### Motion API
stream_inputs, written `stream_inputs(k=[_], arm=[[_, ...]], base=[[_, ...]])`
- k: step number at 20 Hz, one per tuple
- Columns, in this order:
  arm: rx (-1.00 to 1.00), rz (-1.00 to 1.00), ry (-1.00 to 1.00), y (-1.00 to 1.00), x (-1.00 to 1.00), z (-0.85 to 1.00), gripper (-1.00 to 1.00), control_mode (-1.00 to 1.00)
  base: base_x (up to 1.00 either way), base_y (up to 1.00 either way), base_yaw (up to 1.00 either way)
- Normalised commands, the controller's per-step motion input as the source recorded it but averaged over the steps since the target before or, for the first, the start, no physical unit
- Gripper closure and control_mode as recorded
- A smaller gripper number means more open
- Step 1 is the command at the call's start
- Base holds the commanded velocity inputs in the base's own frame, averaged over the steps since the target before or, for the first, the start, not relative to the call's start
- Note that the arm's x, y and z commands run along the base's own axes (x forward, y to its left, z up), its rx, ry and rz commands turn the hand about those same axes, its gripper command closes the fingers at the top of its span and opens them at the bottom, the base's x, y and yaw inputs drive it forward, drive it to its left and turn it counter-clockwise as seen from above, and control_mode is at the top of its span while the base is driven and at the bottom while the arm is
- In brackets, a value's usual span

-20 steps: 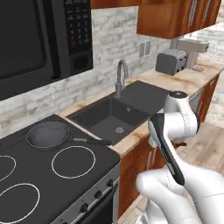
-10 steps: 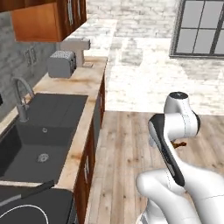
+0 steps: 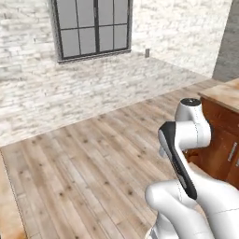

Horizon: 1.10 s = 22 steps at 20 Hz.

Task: Take the chicken drumsticks from the pan and place one on each plate on the dining counter.

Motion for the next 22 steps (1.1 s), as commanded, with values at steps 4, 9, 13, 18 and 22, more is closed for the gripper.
stream_inputs(k=[4, 9, 13, 18, 22], arm=[[0.0, 0.0, 0.0, 0.0, 0.0, 0.0, 1.0, 1.0], [0.0, 0.0, 0.0, 0.0, 0.0, 0.0, 1.0, 1.0], [0.0, 0.0, 0.0, 0.0, 0.0, 0.0, 1.0, 1.0], [0.0, 0.0, 0.0, 0.0, 0.0, 0.0, 1.0, 1.0], [0.0, 0.0, 0.0, 0.0, 0.0, 0.0, 1.0, 1.0]], base=[[0.52, 0.01, -0.71], [1.0, 0.0, -0.09], [1.0, 0.19, 0.0], [1.0, 0.35, -0.04], [1.0, 0.32, -0.24]])
